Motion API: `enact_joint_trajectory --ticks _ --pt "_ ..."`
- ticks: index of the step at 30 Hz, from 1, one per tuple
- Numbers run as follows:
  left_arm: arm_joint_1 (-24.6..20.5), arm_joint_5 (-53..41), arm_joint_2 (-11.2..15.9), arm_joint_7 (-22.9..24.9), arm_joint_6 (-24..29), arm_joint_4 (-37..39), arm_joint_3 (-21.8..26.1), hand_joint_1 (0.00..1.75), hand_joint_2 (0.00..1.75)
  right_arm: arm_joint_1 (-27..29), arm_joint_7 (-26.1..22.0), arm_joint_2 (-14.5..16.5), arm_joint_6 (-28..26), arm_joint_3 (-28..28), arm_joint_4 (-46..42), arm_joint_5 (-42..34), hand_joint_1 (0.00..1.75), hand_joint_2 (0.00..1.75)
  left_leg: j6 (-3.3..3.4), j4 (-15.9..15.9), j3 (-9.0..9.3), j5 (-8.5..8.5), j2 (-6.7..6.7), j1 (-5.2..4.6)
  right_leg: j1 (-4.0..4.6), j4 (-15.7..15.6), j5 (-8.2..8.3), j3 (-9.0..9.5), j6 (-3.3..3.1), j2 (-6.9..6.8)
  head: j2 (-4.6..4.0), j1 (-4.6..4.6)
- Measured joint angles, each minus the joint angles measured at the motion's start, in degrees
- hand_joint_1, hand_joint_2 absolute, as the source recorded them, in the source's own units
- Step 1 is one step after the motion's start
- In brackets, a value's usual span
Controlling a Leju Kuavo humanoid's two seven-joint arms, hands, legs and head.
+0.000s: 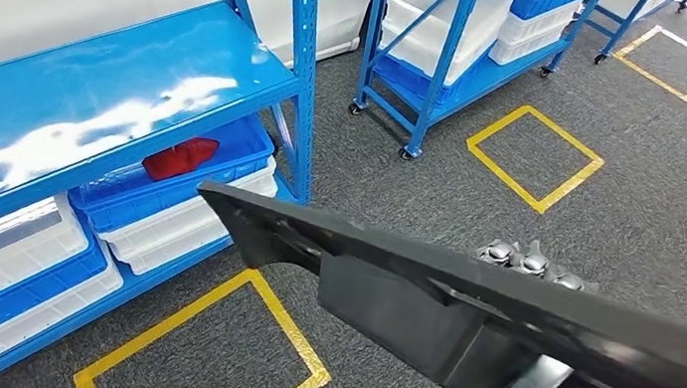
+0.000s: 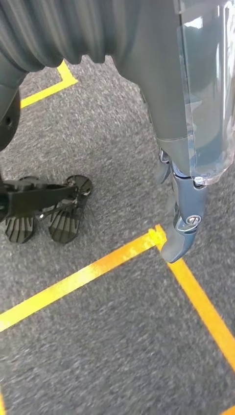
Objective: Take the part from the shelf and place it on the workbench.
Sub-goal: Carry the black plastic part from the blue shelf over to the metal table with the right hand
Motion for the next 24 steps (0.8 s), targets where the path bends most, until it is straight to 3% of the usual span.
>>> enact_joint_trajectory --ticks 2,4,5,6,7,9,11,13,15,16,18,19,20,21,22,23,24 --pt "-0.1 -0.2 -0.3 -0.1 0.0 0.0 0.0 0.00 1.75 -0.5 0.0 0.1 1.0 -0.5 1.0 -0.3 1.75 1.75 0.47 -0.2 -0.04 0.22 1.43 -0.03 0.09 6.0 -3.33 -2.94 0.35 -3.59 0.00 0.01" --pt "0.1 -0.2 -0.5 -0.1 0.0 0.0 0.0 0.00 1.75 -0.8 0.0 0.1 1.6 -0.9 2.1 -0.4 1.75 1.75 0.54 -0.1 -0.18 0.17 2.94 -0.21 -0.15 13.3 -6.21 -6.51 0.70 -5.13 0.00 0.00" --pt "0.2 -0.3 -0.6 -0.1 0.1 0.0 0.0 0.00 1.75 -0.9 0.0 0.1 1.8 -1.1 2.6 -0.4 1.75 1.75 0.54 -0.1 -0.24 0.12 3.68 -0.26 -0.27 14.8 -6.33 -7.25 0.81 -5.35 0.00 0.00" --pt "0.1 -0.3 -0.7 0.0 0.1 0.0 0.0 0.00 1.75 -0.9 0.0 0.1 1.8 -1.3 3.0 -0.3 1.75 1.75 0.49 0.0 -0.27 0.05 4.39 -0.28 -0.35 14.1 -5.45 -6.85 0.84 -5.53 0.00 0.00" --pt "0.0 -0.5 -0.8 0.0 0.1 0.0 0.0 0.00 1.75 -1.0 0.0 0.1 1.8 -1.5 3.3 -0.3 1.75 1.75 0.40 0.0 -0.23 -0.04 4.98 -0.29 -0.39 11.0 -3.71 -5.12 0.78 -5.91 0.00 0.00" --pt "-0.2 -1.0 -0.9 0.3 0.0 0.0 0.0 0.00 1.75 -1.5 0.0 0.2 1.8 -1.6 4.0 -0.3 1.75 1.75 0.03 0.1 -0.01 -0.29 5.99 -0.50 -0.14 2.5 -0.63 -0.49 0.33 -7.99 0.00 0.00" --pt "-0.4 -1.4 -1.1 0.8 0.0 0.0 0.0 0.00 1.75 -1.9 0.0 0.2 2.0 -1.6 4.7 -0.8 1.75 1.75 -0.54 0.1 0.19 -0.50 6.80 -0.76 0.27 -1.6 0.21 1.57 -0.35 -9.17 0.00 0.00" --pt "-0.5 -1.5 -1.2 1.1 0.1 0.0 0.0 0.00 1.75 -2.0 0.0 0.2 2.7 -1.7 5.6 -1.4 1.75 1.75 -1.20 0.0 0.45 -0.61 7.72 -0.83 0.41 -1.8 0.31 1.41 -1.00 -8.10 0.00 0.00" --pt "-0.6 -1.4 -1.4 1.1 0.2 0.0 0.0 0.00 1.75 -2.2 0.0 0.2 3.9 -1.8 6.7 -2.0 1.75 1.75 -1.81 1.0 0.30 -1.64 6.92 -0.64 0.15 -2.2 0.62 1.54 -1.68 -7.00 0.00 -0.01" --pt "-0.6 -1.2 -1.5 1.1 0.3 0.0 0.0 0.00 1.75 -2.5 0.0 0.2 4.5 -1.8 7.3 -2.2 1.75 1.75 -2.05 3.0 -0.50 -3.01 5.69 -0.51 -0.02 -2.5 0.80 1.60 -2.02 -6.45 0.00 -0.01" --pt "-0.3 -1.0 -1.7 1.0 0.3 0.0 0.0 0.00 1.75 -3.1 0.0 0.4 5.5 -1.8 8.7 -2.7 1.75 1.75 -2.33 10.5 -3.96 -6.94 2.97 -0.34 -0.07 -2.6 0.99 1.54 -2.44 -5.25 0.00 -0.02" --pt "-0.1 -1.0 -1.8 1.0 0.3 0.0 0.0 0.00 1.75 -3.3 0.0 0.4 5.8 -1.9 9.4 -2.9 1.75 1.75 -2.41 14.5 -5.96 -8.44 2.40 -0.33 0.01 -2.6 1.03 1.48 -2.51 -4.52 0.00 -0.01" --pt "0.1 -1.1 -1.9 1.0 0.4 0.0 0.0 0.00 1.75 -3.4 0.0 0.5 6.1 -2.0 10.0 -3.0 1.75 1.75 -2.43 17.0 -7.36 -8.90 2.15 -0.33 0.09 -2.5 1.05 1.46 -2.53 -3.78 0.00 -0.01" --pt "0.2 -1.1 -1.9 1.0 0.5 0.0 0.1 0.00 1.75 -3.4 0.0 0.5 6.4 -2.1 10.5 -3.1 1.75 1.75 -2.37 17.3 -7.71 -8.13 2.05 -0.33 0.14 -2.5 1.06 1.49 -2.53 -3.04 0.00 -0.01" --pt "0.3 -1.0 -1.9 1.0 0.6 0.0 0.1 0.00 1.75 -3.6 0.0 0.6 6.6 -2.2 11.0 -3.2 1.75 1.75 -2.24 15.1 -6.92 -6.24 1.83 -0.33 0.17 -2.4 1.05 1.56 -2.51 -2.29 0.00 -0.01" --pt "0.3 -1.0 -1.9 1.1 0.7 0.0 0.1 0.00 1.75 -3.7 0.0 0.7 6.7 -2.3 11.3 -3.3 1.75 1.75 -2.05 10.9 -5.19 -3.75 1.18 -0.32 0.17 -2.4 1.02 1.63 -2.44 -1.60 0.00 -0.01" --pt "0.3 -1.0 -1.9 1.1 0.7 0.0 0.2 0.00 1.75 -3.8 0.0 0.9 6.8 -2.4 11.6 -3.4 1.75 1.75 -1.80 6.7 -3.37 -1.78 -0.29 -0.24 0.14 -2.3 1.00 1.62 -2.33 -0.99 0.00 -0.01"
